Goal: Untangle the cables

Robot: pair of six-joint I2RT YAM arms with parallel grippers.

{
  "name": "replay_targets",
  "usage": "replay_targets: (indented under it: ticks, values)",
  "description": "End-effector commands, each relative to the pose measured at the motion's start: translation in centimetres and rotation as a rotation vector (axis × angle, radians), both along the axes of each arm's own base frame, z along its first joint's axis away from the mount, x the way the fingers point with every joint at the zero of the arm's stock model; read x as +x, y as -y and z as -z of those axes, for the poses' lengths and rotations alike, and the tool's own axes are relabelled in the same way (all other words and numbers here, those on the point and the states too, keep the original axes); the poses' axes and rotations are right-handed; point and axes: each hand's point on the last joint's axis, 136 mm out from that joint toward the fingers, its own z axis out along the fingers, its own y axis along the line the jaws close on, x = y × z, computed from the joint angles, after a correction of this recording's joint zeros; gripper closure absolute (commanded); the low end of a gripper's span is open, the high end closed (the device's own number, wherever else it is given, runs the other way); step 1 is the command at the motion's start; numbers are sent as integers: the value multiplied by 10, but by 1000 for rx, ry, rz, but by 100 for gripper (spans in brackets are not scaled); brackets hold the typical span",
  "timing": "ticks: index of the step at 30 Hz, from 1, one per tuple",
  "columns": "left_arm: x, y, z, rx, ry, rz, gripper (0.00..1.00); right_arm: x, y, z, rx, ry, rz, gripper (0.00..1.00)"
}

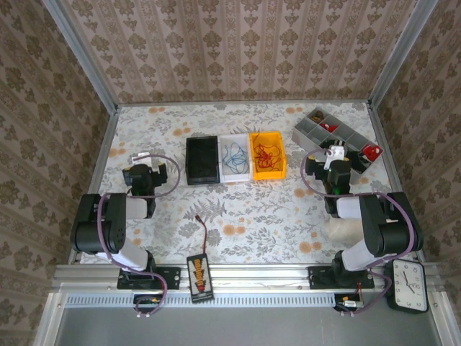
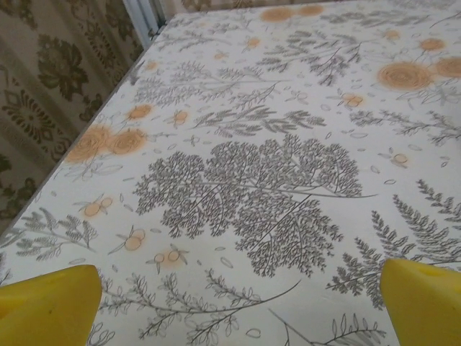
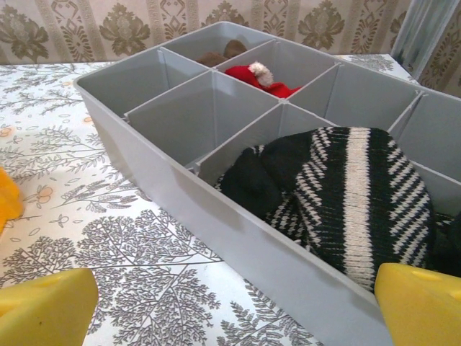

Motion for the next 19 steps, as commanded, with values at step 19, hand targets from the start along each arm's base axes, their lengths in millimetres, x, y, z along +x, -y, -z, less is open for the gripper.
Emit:
replay_targets:
  ticks: [19]
  values:
    - [8, 8, -18, 12, 79, 54, 0, 4, -11, 2, 32, -12, -60, 0]
